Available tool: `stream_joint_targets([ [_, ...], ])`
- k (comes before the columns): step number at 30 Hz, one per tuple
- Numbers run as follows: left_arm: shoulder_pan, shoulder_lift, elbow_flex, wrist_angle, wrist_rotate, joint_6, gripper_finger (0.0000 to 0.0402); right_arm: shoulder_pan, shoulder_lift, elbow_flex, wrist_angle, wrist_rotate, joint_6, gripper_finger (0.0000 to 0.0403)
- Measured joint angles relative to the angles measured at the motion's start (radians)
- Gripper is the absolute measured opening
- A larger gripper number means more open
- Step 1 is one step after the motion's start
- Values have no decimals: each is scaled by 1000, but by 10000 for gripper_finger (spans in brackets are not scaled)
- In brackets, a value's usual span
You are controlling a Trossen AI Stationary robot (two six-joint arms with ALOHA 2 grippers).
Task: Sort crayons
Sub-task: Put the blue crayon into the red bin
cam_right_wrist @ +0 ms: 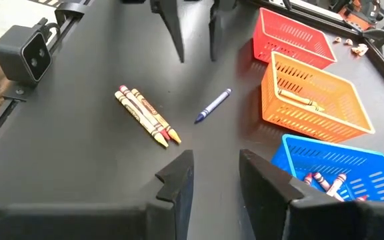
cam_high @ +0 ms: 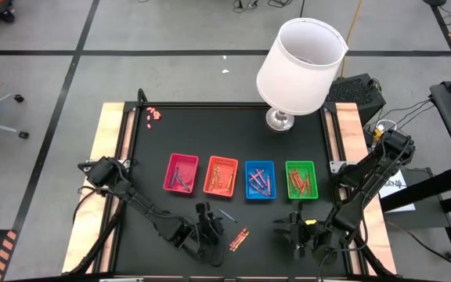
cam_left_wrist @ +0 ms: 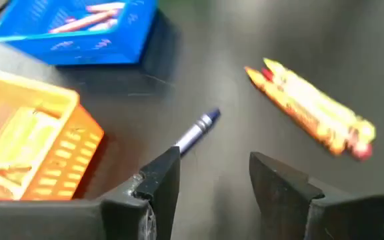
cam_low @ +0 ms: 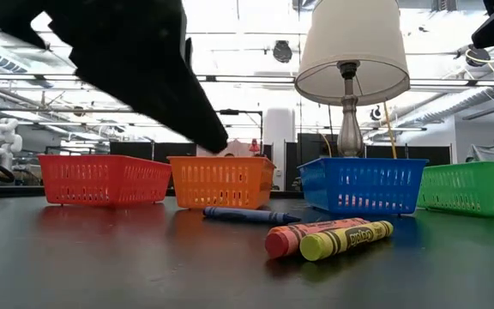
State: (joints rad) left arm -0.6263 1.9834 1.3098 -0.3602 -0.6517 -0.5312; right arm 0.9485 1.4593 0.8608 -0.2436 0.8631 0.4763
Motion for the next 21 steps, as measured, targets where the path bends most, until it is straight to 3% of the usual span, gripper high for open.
stream_joint_targets([
  [6,62,0,0,3,157,221,176,0,0,0,0,1,-20,105],
  [13,178,0,0,7,357,305,130,0,0,0,0,1,-18,105],
  [21,214,9,-7,7,386,341,105,0,0,0,-3,-1,-18,105],
])
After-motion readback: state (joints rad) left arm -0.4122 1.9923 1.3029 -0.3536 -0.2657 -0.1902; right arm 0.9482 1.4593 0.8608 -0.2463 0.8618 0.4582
